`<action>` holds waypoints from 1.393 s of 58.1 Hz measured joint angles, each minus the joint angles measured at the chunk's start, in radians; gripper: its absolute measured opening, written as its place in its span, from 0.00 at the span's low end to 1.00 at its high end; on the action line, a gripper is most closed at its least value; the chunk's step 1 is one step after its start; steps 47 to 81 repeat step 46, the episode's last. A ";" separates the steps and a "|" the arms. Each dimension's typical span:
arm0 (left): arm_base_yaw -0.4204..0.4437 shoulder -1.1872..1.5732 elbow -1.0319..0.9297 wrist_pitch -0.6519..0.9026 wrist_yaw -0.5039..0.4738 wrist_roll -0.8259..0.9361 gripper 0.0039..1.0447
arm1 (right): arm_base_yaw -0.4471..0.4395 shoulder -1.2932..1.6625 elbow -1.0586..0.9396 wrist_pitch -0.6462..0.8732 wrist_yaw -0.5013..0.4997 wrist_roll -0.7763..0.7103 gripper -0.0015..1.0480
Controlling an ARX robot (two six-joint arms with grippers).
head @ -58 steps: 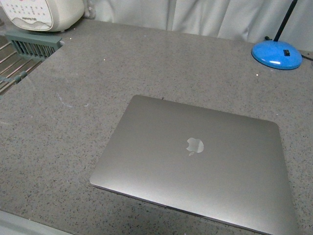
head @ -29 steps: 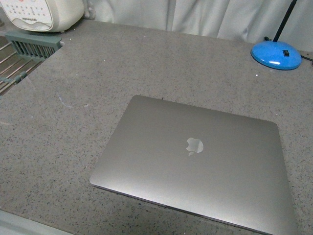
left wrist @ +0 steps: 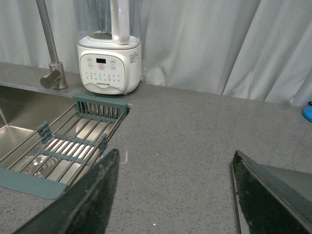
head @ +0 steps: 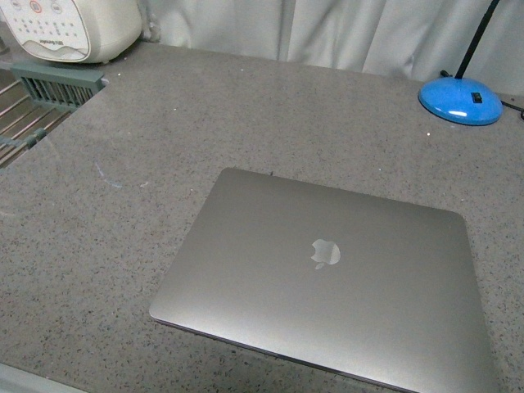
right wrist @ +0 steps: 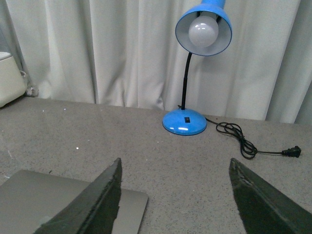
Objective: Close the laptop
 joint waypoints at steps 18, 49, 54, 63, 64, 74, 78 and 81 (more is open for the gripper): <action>0.000 -0.001 0.000 0.000 0.000 0.003 0.94 | 0.000 0.000 0.000 0.000 0.000 0.000 0.91; 0.000 -0.001 0.000 0.000 0.000 0.003 0.94 | 0.000 0.000 0.000 0.000 0.000 0.000 0.91; 0.000 -0.001 0.000 0.000 0.000 0.003 0.94 | 0.000 0.000 0.000 0.000 0.000 0.000 0.91; 0.000 -0.001 0.000 0.000 0.000 0.003 0.94 | 0.000 0.000 0.000 0.000 0.000 0.000 0.91; 0.000 -0.001 0.000 0.000 0.000 0.003 0.94 | 0.000 0.000 0.000 0.000 0.000 0.000 0.91; 0.000 -0.001 0.000 0.000 0.000 0.003 0.94 | 0.000 0.000 0.000 0.000 0.000 0.000 0.91; 0.000 -0.001 0.000 0.000 0.000 0.003 0.94 | 0.000 0.000 0.000 0.000 0.000 0.000 0.91; 0.000 -0.001 0.000 0.000 0.000 0.003 0.94 | 0.000 0.000 0.000 0.000 0.000 0.000 0.91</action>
